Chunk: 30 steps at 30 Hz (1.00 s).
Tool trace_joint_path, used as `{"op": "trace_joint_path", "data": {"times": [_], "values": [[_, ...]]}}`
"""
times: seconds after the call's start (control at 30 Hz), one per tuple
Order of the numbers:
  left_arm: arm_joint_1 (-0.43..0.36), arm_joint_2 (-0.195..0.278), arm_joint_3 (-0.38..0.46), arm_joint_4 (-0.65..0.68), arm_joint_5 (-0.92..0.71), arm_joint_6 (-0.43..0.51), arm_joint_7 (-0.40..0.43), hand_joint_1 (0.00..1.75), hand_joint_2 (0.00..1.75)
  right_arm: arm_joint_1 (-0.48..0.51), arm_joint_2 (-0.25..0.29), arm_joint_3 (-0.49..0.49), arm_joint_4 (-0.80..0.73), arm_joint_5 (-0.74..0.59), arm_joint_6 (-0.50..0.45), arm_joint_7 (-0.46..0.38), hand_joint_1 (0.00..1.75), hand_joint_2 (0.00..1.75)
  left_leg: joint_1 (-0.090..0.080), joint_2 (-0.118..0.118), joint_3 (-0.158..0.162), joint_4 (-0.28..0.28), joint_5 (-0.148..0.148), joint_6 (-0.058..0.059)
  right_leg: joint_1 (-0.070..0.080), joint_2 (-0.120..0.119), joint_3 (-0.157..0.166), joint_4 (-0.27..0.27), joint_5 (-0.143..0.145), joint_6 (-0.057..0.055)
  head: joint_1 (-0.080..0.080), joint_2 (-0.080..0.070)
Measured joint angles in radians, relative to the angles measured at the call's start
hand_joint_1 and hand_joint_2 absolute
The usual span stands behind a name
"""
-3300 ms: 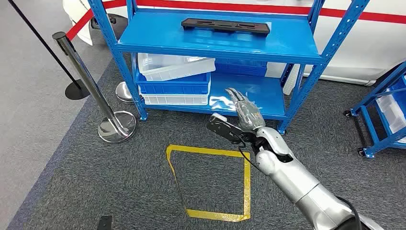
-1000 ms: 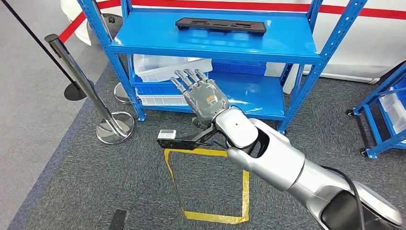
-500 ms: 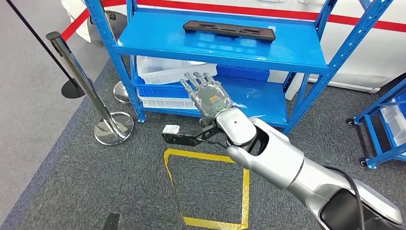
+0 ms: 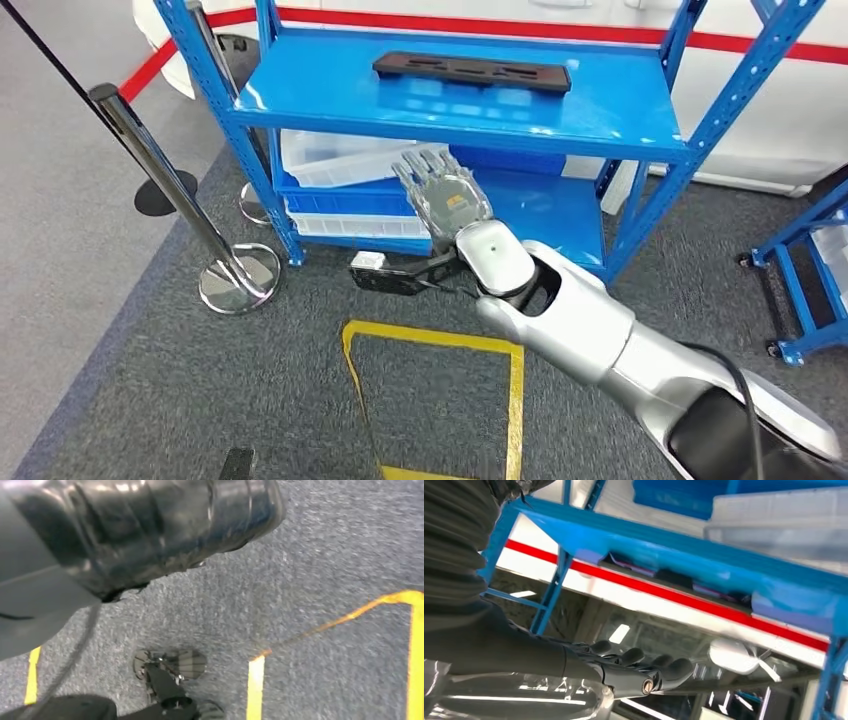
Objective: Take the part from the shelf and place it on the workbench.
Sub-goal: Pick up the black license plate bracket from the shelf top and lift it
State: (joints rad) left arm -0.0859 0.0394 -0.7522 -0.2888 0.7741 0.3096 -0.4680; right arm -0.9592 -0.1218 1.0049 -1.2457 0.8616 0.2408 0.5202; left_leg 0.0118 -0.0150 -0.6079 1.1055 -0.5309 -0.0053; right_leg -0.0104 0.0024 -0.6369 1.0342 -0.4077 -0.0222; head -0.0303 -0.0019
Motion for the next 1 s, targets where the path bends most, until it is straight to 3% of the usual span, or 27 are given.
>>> {"op": "trace_joint_path", "data": {"times": [0.07,0.1,0.13,0.17,0.23,0.27,0.33,0.47,0.5,0.57,0.6,0.63,0.67,0.7,0.73,0.8,0.83,0.93,1.0], "values": [[-0.001,0.000,0.000,0.000,0.000,0.000,0.000,0.00,0.00,0.001,0.002,0.001,0.006,-0.005,-0.003,-0.004,0.00,1.75,0.001,0.003,-0.080,0.135,-0.040,-0.005,0.003,-0.002,0.008,0.000,-0.007,-0.006,-0.002,0.000],[0.000,0.000,-0.001,0.000,0.000,-0.001,0.000,0.00,0.00,0.004,0.002,0.001,0.010,-0.006,-0.004,-0.006,0.00,1.75,0.001,0.004,-0.117,0.185,-0.045,-0.006,0.004,-0.003,0.012,0.000,-0.011,-0.007,-0.002,0.000],[0.002,0.000,-0.001,0.000,0.001,-0.001,0.000,0.00,0.00,0.007,0.002,0.002,0.013,-0.007,-0.004,-0.007,0.00,1.75,0.001,0.004,-0.138,0.201,-0.032,-0.006,0.006,-0.003,0.016,0.000,-0.015,-0.007,-0.002,0.000],[0.004,0.000,-0.001,0.001,0.001,-0.001,0.000,0.00,0.00,0.009,0.002,0.003,0.016,-0.007,-0.004,-0.007,0.00,1.75,0.001,0.005,-0.140,0.179,-0.001,-0.005,0.007,-0.002,0.022,0.000,-0.019,-0.007,-0.002,0.000],[0.006,0.001,-0.001,0.001,0.001,-0.001,0.000,0.00,0.00,0.011,0.003,0.003,0.022,-0.007,-0.006,-0.008,0.00,1.75,0.000,0.007,-0.096,0.051,0.081,0.002,0.008,-0.001,0.035,0.001,-0.028,-0.005,-0.002,0.000],[0.005,0.002,-0.001,0.001,0.001,-0.001,0.000,0.00,0.00,0.010,0.003,0.003,0.025,-0.007,-0.007,-0.008,0.00,1.75,-0.002,0.008,-0.069,-0.013,0.107,0.005,0.009,-0.001,0.038,0.002,-0.032,-0.001,-0.001,0.000],[0.003,0.001,-0.002,0.001,0.000,-0.002,0.000,0.00,0.00,0.008,0.004,0.003,0.029,-0.007,-0.010,-0.008,0.00,1.75,-0.008,0.009,-0.041,-0.077,0.118,0.013,0.012,-0.001,0.041,0.001,-0.039,0.008,-0.001,0.000],[0.006,0.001,-0.004,0.001,0.000,-0.003,0.001,0.00,0.00,0.006,0.006,0.003,0.036,-0.008,-0.014,-0.008,0.00,1.75,-0.006,0.007,-0.026,-0.089,0.112,0.034,0.010,-0.001,0.033,0.026,-0.060,0.028,0.001,0.000],[0.006,0.001,-0.004,0.001,0.000,-0.004,0.001,0.00,0.00,0.005,0.007,0.003,0.038,-0.011,-0.016,-0.008,0.00,1.75,-0.005,0.007,-0.020,-0.093,0.111,0.040,0.010,-0.001,0.013,0.068,-0.080,0.032,0.002,0.000],[0.004,0.001,-0.004,0.001,0.000,-0.004,0.001,0.00,0.00,0.005,0.007,0.003,0.043,-0.017,-0.022,-0.008,0.00,1.75,-0.005,0.007,-0.011,-0.093,0.104,0.048,0.008,-0.001,-0.058,0.198,-0.131,0.035,0.002,0.000],[0.004,0.001,-0.004,0.001,0.000,-0.004,0.001,0.00,0.00,0.006,0.007,0.003,0.046,-0.020,-0.024,-0.008,0.00,1.75,-0.005,0.007,-0.007,-0.093,0.100,0.050,0.008,-0.001,-0.096,0.259,-0.147,0.036,0.002,0.000],[0.004,0.001,-0.004,0.001,0.000,-0.004,0.002,0.00,0.00,0.007,0.007,0.003,0.049,-0.022,-0.025,-0.008,0.00,1.75,-0.006,0.006,-0.003,-0.092,0.095,0.050,0.007,-0.001,-0.121,0.291,-0.145,0.036,0.002,0.000],[0.004,0.001,-0.004,0.001,0.000,-0.004,0.003,0.00,0.00,0.008,0.007,0.003,0.051,-0.022,-0.025,-0.008,0.00,1.75,-0.006,0.005,0.003,-0.091,0.090,0.050,0.007,-0.001,-0.129,0.285,-0.124,0.035,0.002,0.000],[0.005,0.001,-0.004,0.001,-0.001,-0.003,0.004,0.00,0.00,0.007,0.007,0.003,0.054,-0.022,-0.025,-0.007,0.00,1.75,-0.006,0.004,0.010,-0.089,0.083,0.048,0.007,-0.001,-0.116,0.240,-0.086,0.033,0.002,0.000],[0.005,0.001,-0.004,0.001,-0.001,-0.002,0.005,0.00,0.00,0.006,0.007,0.003,0.056,-0.021,-0.025,-0.007,0.00,1.75,-0.006,0.003,0.017,-0.088,0.076,0.046,0.008,-0.001,-0.089,0.169,-0.040,0.030,0.003,0.000],[0.004,0.000,-0.005,0.001,-0.002,-0.001,0.007,0.00,0.00,0.000,0.007,0.003,0.059,-0.022,-0.025,-0.006,0.00,1.75,-0.009,0.000,0.024,-0.082,0.062,0.038,0.010,0.000,-0.033,0.046,0.011,0.023,0.003,0.000],[0.002,0.000,-0.006,0.001,-0.002,0.000,0.009,0.00,0.00,-0.003,0.007,0.003,0.061,-0.023,-0.024,-0.006,0.00,1.75,-0.010,0.000,0.024,-0.080,0.057,0.034,0.011,0.000,-0.020,0.016,0.015,0.020,0.003,0.000],[0.001,0.000,-0.006,0.001,-0.002,0.001,0.013,0.00,0.00,-0.006,0.008,0.003,0.065,-0.026,-0.022,-0.005,0.00,1.75,-0.010,0.000,0.027,-0.083,0.048,0.021,0.011,0.002,-0.010,0.001,0.002,0.008,0.002,0.000],[-0.001,0.000,-0.007,0.001,-0.002,0.002,0.013,0.00,0.00,-0.009,0.009,0.003,0.067,-0.026,-0.022,-0.005,0.00,1.75,-0.010,0.003,0.013,-0.042,0.027,0.011,0.008,0.001,0.006,-0.008,-0.003,-0.002,0.001,0.000]]}}
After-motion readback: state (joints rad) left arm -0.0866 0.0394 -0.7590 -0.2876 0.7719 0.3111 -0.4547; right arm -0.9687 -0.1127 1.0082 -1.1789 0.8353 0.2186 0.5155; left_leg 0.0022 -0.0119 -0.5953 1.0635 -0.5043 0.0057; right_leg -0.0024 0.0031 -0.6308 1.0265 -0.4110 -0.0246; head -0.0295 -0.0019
